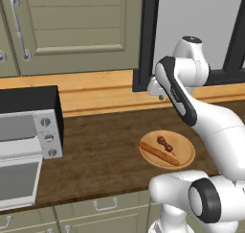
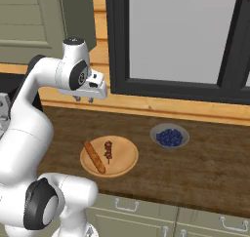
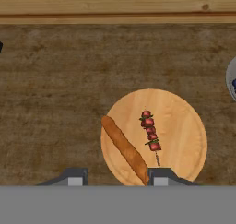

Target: Pick up the kebab skewer and baguette bread, and place them inside the toaster oven. Close the toaster oven door and start by setting the timer.

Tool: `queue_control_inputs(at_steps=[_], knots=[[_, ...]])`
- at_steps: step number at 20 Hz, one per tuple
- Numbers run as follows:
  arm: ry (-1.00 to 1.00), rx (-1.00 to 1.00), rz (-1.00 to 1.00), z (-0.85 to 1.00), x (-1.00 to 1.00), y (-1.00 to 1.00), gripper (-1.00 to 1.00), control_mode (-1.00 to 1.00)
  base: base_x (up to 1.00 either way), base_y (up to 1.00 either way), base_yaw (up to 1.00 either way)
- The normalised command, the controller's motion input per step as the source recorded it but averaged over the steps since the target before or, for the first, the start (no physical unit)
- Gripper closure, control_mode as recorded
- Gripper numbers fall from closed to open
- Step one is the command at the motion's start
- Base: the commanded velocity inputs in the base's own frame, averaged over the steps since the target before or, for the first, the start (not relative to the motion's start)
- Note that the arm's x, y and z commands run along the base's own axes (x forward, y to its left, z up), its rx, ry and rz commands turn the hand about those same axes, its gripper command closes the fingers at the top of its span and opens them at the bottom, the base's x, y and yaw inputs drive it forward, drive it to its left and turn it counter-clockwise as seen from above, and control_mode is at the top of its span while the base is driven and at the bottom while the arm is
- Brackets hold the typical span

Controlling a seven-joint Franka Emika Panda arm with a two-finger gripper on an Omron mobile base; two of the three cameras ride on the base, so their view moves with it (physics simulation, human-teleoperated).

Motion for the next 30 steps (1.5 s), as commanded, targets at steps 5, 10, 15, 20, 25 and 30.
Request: queue_control_inputs(at_steps=[5,10,15,20,25,30], knots=[[0.0,0.0,0.0,0.0,0.0,0.0,-1.0,1.0,0.0,0.0,0.0],[0.0,0.0,0.0,0.0,0.0,0.0,-1.0,1.0,0.0,0.0,0.0],[0.0,0.0,0.0,0.0,0.0,0.0,-1.0,1.0,-0.02,0.13,0.0],[0.0,0.0,0.0,0.0,0.0,0.0,-1.0,1.0,0.0,0.61,0.0],[0.0,0.0,0.0,0.0,0.0,0.0,-1.0,1.0,0.0,0.42,0.0],[0.0,0.0,0.0,0.0,0.0,0.0,-1.0,1.0,0.07,0.56,-0.03]])
